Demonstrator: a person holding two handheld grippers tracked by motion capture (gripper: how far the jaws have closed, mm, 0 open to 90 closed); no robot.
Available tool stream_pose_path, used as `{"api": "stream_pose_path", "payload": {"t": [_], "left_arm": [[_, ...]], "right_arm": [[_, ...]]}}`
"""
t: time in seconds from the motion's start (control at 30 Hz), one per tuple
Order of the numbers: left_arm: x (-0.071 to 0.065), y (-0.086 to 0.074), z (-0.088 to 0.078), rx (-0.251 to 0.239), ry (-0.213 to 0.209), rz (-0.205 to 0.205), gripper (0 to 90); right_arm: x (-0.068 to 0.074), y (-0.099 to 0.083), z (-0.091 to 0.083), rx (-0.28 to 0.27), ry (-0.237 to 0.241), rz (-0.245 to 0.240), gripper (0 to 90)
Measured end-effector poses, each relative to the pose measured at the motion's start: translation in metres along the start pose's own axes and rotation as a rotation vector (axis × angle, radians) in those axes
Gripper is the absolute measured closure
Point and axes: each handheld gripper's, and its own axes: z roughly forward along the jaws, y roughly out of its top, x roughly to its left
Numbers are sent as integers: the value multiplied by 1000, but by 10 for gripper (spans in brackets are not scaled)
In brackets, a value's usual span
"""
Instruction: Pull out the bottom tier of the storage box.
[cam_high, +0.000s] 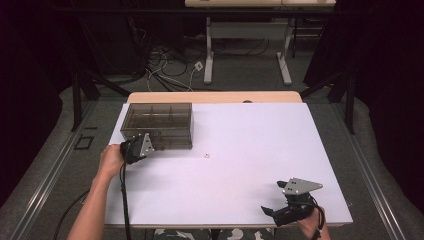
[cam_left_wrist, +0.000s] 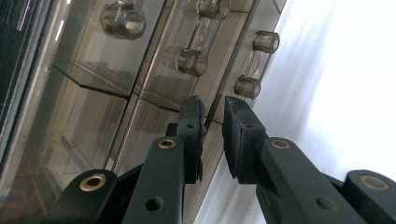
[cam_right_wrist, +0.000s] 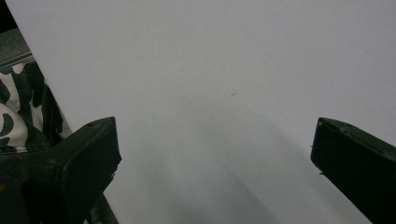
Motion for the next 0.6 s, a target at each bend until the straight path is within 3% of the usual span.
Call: {"api": "stream_pose_path", "payload": {"t": [0.2,0.6], "left_arm": [[1,-2,-1,-10,-11,-8,771],[-1,-1,-3,3,-21,15,782]], "right_arm": [[-1,0,0,-3,-8,-4,5],[0,-1,0,-2,-7,4,5]]}}
